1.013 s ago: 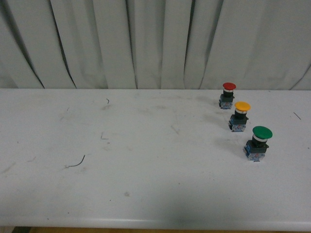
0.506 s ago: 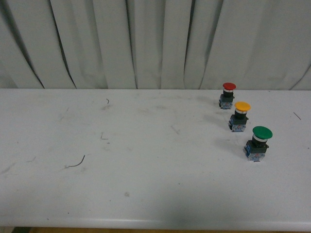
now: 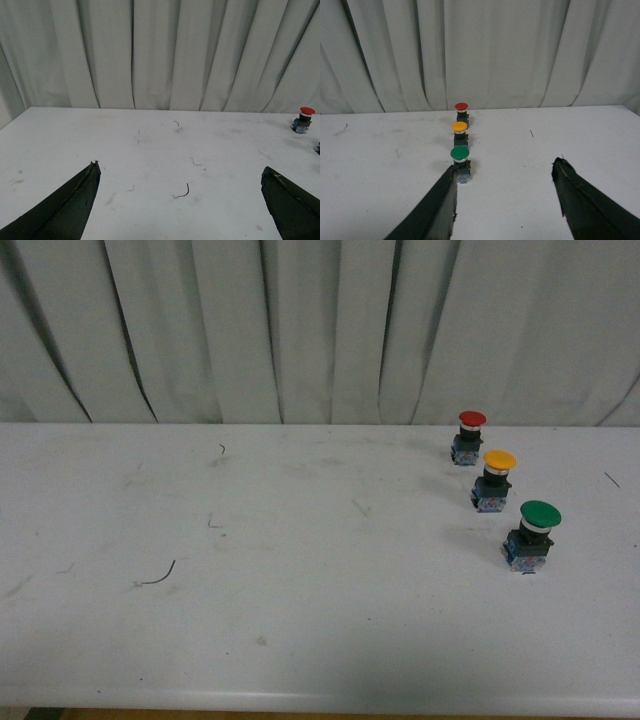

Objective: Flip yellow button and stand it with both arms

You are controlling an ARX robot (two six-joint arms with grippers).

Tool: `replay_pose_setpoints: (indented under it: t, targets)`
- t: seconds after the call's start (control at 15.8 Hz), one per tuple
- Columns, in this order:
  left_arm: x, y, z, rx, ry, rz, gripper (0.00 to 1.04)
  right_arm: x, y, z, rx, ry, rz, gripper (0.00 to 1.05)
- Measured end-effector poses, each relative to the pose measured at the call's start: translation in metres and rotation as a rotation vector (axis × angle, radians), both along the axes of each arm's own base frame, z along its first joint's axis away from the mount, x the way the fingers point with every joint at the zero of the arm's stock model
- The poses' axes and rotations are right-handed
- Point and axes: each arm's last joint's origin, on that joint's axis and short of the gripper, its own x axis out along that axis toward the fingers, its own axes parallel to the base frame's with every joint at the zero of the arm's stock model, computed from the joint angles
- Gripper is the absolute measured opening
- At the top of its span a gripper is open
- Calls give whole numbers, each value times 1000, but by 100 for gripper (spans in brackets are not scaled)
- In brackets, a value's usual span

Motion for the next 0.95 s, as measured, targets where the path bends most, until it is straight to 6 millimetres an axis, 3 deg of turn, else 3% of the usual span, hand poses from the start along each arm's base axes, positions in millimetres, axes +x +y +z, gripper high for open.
replay_pose_setpoints:
  t: [0.44,0.95]
  targets:
    - [0,0,0,0,0,0,98,0,0,0,1,0,0,100]
    - [0,0,0,0,0,0,98,0,0,0,0,0,0,98]
